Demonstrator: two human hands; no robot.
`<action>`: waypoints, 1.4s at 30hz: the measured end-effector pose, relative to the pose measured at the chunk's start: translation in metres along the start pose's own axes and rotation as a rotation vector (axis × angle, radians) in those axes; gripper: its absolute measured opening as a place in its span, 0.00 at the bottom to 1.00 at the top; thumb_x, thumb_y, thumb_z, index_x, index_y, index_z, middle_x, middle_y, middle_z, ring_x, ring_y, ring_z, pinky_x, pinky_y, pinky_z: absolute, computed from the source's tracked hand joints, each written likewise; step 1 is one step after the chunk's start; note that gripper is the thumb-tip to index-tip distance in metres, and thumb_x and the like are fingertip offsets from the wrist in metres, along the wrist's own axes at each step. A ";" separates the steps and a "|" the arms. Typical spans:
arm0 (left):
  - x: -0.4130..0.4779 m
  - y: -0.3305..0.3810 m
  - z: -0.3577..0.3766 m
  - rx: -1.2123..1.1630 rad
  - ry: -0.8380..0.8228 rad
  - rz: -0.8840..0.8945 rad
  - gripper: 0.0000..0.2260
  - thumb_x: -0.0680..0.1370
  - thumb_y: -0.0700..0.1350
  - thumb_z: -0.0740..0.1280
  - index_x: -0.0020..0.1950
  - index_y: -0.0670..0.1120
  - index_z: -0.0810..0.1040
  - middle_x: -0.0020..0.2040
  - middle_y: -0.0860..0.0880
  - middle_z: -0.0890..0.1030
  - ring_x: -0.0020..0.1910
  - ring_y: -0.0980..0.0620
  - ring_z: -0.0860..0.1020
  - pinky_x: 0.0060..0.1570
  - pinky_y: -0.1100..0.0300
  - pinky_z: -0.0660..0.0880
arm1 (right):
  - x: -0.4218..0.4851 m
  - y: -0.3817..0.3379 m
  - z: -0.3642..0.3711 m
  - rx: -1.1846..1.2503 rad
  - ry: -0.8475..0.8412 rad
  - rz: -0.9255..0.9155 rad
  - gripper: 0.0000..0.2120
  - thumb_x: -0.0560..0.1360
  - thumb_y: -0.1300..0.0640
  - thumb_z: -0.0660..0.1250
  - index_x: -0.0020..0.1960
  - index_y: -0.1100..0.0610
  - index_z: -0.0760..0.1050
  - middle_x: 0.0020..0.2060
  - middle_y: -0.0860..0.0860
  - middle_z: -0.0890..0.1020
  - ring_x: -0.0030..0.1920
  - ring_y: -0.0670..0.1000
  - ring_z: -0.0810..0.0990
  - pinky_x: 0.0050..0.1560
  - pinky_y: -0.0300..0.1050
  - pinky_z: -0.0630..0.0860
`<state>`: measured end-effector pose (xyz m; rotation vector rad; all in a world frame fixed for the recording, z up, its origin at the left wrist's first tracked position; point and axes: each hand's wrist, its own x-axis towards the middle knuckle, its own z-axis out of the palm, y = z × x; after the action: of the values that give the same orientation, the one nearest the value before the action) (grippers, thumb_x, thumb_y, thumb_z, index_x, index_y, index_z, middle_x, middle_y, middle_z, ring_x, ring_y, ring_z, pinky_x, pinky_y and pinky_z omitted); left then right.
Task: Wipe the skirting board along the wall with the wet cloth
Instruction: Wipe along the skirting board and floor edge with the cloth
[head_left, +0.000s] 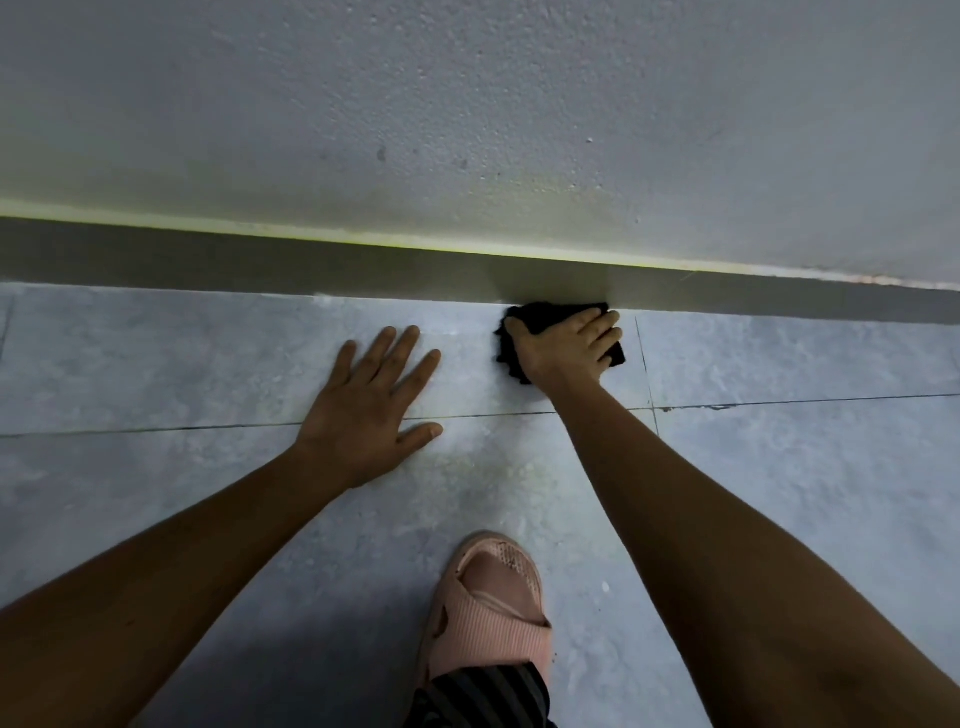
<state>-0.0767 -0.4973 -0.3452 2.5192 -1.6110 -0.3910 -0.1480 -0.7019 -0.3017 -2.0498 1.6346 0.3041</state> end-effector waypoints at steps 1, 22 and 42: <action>0.000 0.000 -0.001 -0.002 0.000 0.003 0.35 0.73 0.67 0.42 0.77 0.51 0.48 0.77 0.46 0.46 0.76 0.46 0.44 0.72 0.45 0.41 | 0.002 0.004 0.001 -0.006 0.004 -0.017 0.51 0.73 0.34 0.59 0.76 0.65 0.34 0.76 0.59 0.37 0.76 0.59 0.36 0.74 0.56 0.41; -0.017 -0.016 0.000 0.052 0.037 -0.124 0.37 0.73 0.68 0.41 0.76 0.50 0.44 0.77 0.45 0.43 0.75 0.46 0.42 0.71 0.48 0.37 | 0.010 0.014 -0.008 -0.097 0.030 0.054 0.42 0.77 0.37 0.51 0.77 0.63 0.37 0.76 0.61 0.39 0.75 0.64 0.37 0.74 0.55 0.38; -0.036 -0.028 0.000 0.018 0.048 -0.224 0.37 0.73 0.69 0.39 0.77 0.48 0.46 0.77 0.44 0.46 0.76 0.45 0.44 0.71 0.44 0.41 | 0.020 0.022 -0.020 -0.142 0.034 0.081 0.36 0.80 0.43 0.49 0.77 0.64 0.39 0.76 0.62 0.41 0.75 0.64 0.39 0.74 0.57 0.40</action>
<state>-0.0662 -0.4531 -0.3472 2.7093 -1.3261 -0.3363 -0.1666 -0.7319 -0.2992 -2.1049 1.7652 0.4267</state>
